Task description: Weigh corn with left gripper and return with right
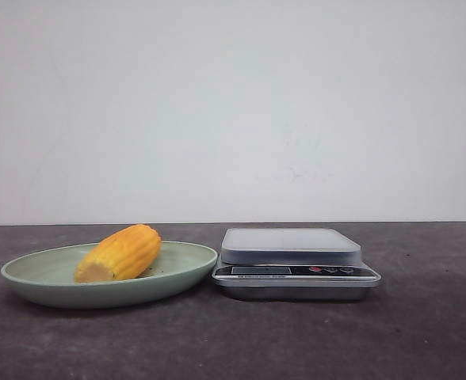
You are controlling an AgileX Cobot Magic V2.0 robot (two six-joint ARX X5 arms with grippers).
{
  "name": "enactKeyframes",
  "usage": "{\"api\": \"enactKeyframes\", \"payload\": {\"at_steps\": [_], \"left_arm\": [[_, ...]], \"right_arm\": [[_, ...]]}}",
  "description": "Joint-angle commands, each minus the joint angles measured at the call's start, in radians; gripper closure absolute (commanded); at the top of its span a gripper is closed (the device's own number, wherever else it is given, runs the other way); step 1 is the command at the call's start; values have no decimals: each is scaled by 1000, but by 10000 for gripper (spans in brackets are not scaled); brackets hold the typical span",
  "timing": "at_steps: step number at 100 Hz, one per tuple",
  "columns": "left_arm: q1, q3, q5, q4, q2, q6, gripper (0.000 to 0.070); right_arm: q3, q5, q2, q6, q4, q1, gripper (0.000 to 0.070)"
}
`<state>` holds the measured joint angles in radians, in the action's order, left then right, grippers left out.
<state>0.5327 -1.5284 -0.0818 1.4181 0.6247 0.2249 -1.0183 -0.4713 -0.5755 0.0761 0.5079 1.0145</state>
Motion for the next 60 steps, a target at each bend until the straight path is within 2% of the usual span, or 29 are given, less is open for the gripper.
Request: {"api": "enactKeyframes", "payload": {"at_steps": [1,39,50,60], "left_arm": [[5,-14,-5,24,7,3,643],[5,-14,-5,24,7,3,643],[5,-14,-5,24,7,3,643],[5,-14,-5,24,7,3,643]], "right_arm": [[-16,0,12,6,-9,12,693],[-14,-1,77,7,-8,12,693],[-13,-60,119,21,137,-34,693],[23,-40,197,13,277,-104,693]]}}
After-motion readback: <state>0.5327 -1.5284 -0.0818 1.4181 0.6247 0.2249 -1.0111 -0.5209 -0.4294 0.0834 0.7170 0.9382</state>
